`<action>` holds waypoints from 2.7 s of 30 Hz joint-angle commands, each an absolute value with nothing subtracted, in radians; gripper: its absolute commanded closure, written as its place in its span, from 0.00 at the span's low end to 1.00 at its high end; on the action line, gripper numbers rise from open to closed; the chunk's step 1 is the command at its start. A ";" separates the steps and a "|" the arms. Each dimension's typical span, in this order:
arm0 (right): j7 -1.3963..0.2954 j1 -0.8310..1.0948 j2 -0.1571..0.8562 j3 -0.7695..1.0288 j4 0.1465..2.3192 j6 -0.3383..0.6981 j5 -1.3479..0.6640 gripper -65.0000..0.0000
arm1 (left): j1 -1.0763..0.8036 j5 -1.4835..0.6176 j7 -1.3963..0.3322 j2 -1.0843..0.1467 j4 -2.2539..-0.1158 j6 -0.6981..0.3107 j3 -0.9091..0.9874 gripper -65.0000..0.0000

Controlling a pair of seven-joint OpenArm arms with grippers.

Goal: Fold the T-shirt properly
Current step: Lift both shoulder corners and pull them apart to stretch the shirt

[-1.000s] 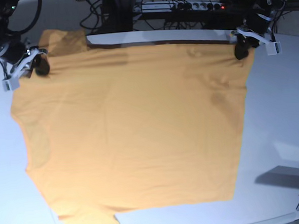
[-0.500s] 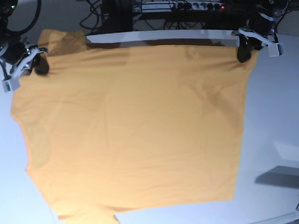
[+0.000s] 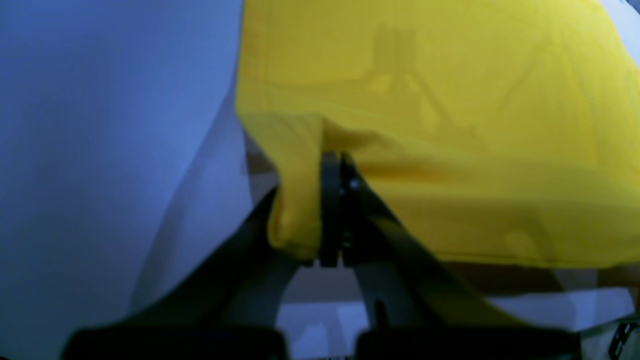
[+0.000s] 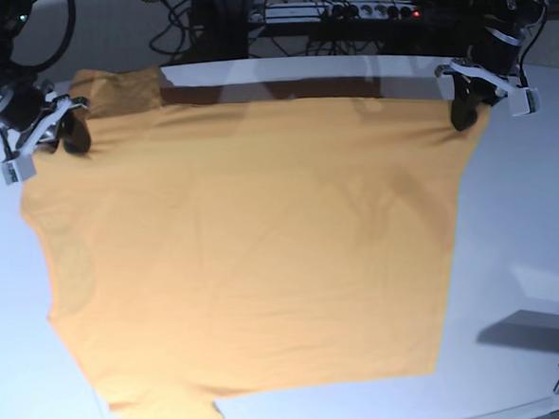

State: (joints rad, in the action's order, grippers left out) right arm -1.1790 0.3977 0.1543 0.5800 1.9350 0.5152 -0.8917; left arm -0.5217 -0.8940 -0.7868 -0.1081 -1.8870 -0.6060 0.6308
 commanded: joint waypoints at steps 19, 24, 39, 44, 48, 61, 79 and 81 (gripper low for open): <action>-1.150 0.464 0.171 0.628 1.975 0.522 -0.909 1.00 | -0.607 -0.915 -0.756 -0.119 -1.959 -0.604 0.645 1.00; -1.152 0.486 0.171 0.673 1.989 0.527 -0.911 1.00 | -0.630 -0.915 -0.753 -0.119 -1.968 -0.607 0.645 1.00; -1.158 0.529 0.188 0.705 2.003 0.568 -1.013 1.00 | -0.670 -0.915 -0.751 -0.085 -2.009 -0.610 0.648 1.00; -1.156 0.512 0.214 0.699 2.003 0.503 -1.053 1.00 | -0.664 -0.915 -0.751 -0.085 -2.020 -0.610 0.648 1.00; -1.159 0.490 0.216 0.697 2.003 0.495 -1.059 1.00 | -0.651 -0.917 -0.751 -0.085 -2.025 -0.610 0.648 1.00; -1.271 0.349 0.216 0.694 2.002 0.447 -1.058 1.00 | -0.590 -1.046 -0.757 -0.119 -2.022 -0.604 0.753 1.00; -1.277 0.236 0.216 0.570 1.997 0.367 -1.053 1.00 | -0.469 -1.046 -0.759 -0.120 -2.015 -0.484 0.745 1.00; -1.277 0.223 0.216 0.570 1.995 0.355 -1.053 1.00 | -0.469 -1.046 -0.759 -0.131 -2.014 -0.484 0.745 1.00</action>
State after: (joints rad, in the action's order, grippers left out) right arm -1.2991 0.2325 0.1986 0.5625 1.9850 0.3569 -1.0447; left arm -0.4660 -1.0298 -0.7940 -0.1123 -2.0018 -0.4931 0.7368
